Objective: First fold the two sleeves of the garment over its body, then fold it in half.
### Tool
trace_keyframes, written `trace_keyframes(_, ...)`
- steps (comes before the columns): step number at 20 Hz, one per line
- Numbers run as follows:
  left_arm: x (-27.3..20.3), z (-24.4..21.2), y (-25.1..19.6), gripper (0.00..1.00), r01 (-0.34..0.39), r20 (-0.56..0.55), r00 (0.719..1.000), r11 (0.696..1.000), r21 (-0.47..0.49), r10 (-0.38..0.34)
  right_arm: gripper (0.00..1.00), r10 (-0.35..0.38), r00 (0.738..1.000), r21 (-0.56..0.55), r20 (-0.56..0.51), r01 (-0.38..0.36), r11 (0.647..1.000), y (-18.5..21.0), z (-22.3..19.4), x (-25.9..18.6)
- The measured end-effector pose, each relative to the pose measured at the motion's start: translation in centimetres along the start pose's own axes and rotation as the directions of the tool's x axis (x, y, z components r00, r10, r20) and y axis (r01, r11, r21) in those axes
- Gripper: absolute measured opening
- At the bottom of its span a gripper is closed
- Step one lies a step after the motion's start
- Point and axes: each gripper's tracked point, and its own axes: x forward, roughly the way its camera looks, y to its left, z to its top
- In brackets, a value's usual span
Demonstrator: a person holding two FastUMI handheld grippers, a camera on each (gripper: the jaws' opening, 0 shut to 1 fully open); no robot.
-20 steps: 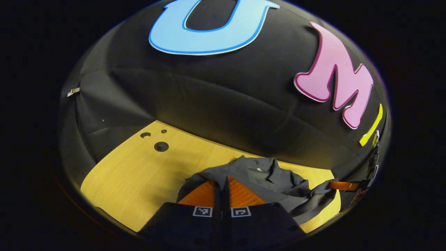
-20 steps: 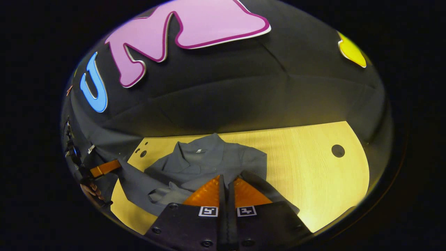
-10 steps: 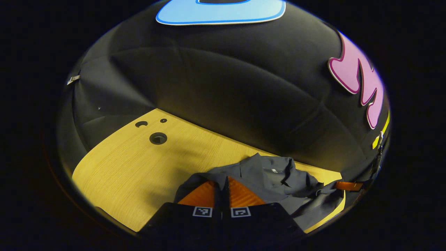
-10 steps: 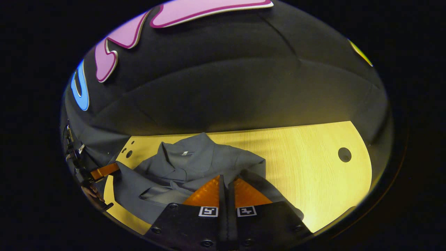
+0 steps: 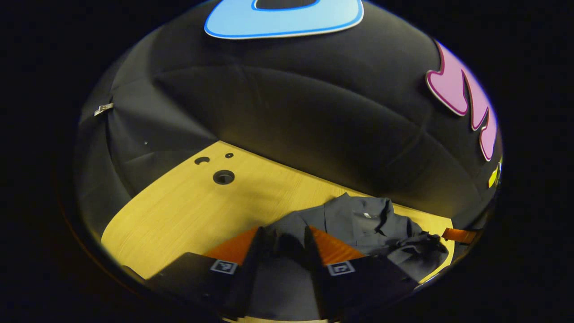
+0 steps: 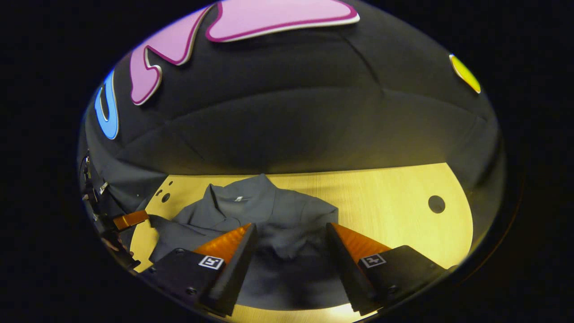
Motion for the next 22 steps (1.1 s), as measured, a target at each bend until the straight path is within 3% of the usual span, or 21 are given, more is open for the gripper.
trace_keyframes(1, -1.1, 0.7, -0.1, 0.70, 0.006, 0.016, 1.000, 1.000, -0.005, -0.006, 0.91, -0.003, 1.000, -0.004, 0.015, 0.004, 1.000, -0.1, 0.4, -1.1)
trace_keyframes(3, -3.3, 2.0, 0.1, 0.74, 0.009, 0.055, 0.998, 1.000, -0.008, -0.008, 1.00, -0.019, 0.999, -0.006, 0.050, 0.019, 1.000, -0.2, 0.9, -2.9)
trace_keyframes(5, -5.7, 2.5, 0.8, 1.00, -0.009, 0.076, 0.997, 1.000, -0.017, 0.010, 0.99, -0.048, 0.995, -0.017, 0.091, 0.050, 0.999, -0.6, 1.3, -5.2)
trace_keyframes(6, -7.0, 2.8, 0.9, 0.94, -0.004, 0.088, 0.996, 1.000, -0.017, 0.005, 0.99, -0.063, 0.991, -0.022, 0.115, 0.066, 0.998, -0.6, 1.6, -6.5)
trace_keyframes(13, -17.4, 4.0, 1.8, 0.95, 0.021, 0.203, 0.979, 0.997, 0.079, -0.036, 0.99, -0.103, 0.958, -0.032, 0.267, 0.116, 0.993, 0.9, 2.3, -16.9)
trace_keyframes(15, -20.0, 3.4, 2.9, 0.96, -0.001, 0.221, 0.975, 0.994, 0.107, -0.023, 0.99, -0.108, 0.948, -0.033, 0.300, 0.124, 0.992, 1.9, 1.6, -19.9)
trace_keyframes(22, -30.0, 0.5, 3.4, 0.96, 0.032, 0.303, 0.948, 0.975, 0.222, -0.100, 0.99, -0.086, 0.921, -0.116, 0.380, 0.140, 0.983, 5.1, -2.5, -30.1)
